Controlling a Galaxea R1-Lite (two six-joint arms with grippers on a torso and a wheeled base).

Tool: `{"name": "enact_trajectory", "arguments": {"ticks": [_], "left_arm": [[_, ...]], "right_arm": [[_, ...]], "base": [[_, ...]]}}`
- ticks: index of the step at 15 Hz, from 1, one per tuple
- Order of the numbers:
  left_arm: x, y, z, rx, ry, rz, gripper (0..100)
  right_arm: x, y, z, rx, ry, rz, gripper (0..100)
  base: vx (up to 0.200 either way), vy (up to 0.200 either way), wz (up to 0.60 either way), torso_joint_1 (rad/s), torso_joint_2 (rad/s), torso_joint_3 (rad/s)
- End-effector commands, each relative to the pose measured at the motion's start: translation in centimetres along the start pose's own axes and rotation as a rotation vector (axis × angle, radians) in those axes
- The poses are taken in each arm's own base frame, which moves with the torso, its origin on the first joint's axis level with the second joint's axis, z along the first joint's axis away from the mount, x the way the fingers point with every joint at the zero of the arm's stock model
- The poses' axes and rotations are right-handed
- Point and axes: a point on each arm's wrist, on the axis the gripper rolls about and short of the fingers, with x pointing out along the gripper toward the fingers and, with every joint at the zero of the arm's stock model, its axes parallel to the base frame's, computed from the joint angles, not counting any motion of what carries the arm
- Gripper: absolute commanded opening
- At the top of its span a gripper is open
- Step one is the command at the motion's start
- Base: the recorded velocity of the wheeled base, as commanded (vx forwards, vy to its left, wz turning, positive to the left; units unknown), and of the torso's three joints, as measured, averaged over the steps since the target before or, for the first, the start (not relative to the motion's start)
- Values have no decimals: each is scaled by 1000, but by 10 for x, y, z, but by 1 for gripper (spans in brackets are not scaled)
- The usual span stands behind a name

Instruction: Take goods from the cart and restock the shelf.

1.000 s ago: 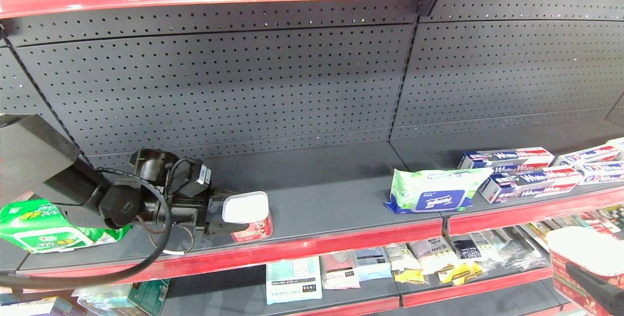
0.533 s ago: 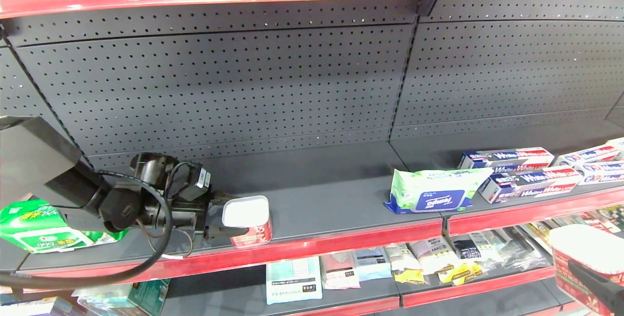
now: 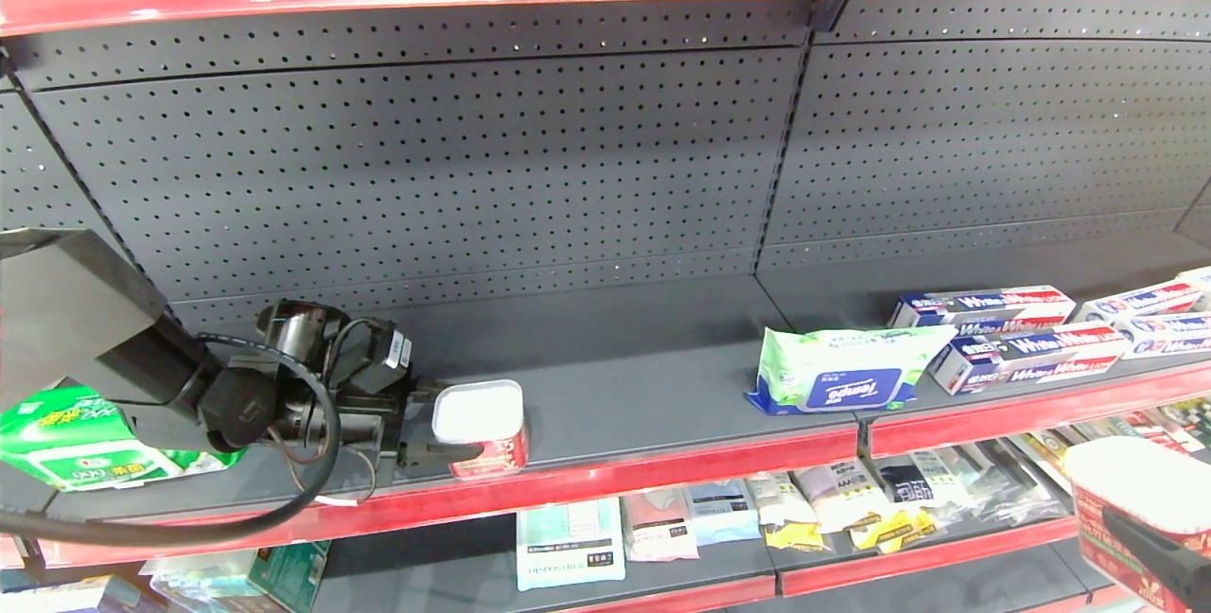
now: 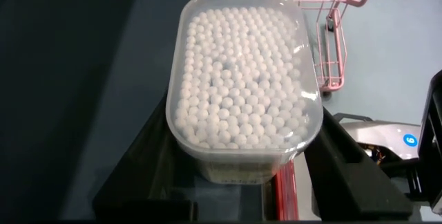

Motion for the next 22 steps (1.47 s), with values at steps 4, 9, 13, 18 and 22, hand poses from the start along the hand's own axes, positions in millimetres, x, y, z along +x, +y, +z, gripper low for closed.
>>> {"name": "enact_trajectory", "arguments": {"ticks": [4, 9, 13, 18, 22], "left_arm": [[1, 0, -3, -13, 5, -3, 0], [2, -1, -4, -29, 6, -6, 0], [2, 0, -3, -39, 6, -5, 0], [0, 0, -1, -36, 4, 1, 100], [-19, -6, 9, -22, 2, 44, 100]], "right_arm": [[2, 0, -1, -1, 19, 4, 0], [3, 0, -2, 1, 28, 5, 0], [3, 1, -5, 0, 34, 6, 0], [2, 1, -6, 1, 30, 5, 0], [2, 2, -6, 1, 28, 5, 0]], "base": [[0, 0, 0, 0, 0, 0], [0, 0, 0, 0, 0, 0], [0, 0, 0, 0, 0, 0], [0, 0, 0, 0, 0, 0], [0, 0, 0, 0, 0, 0]]}}
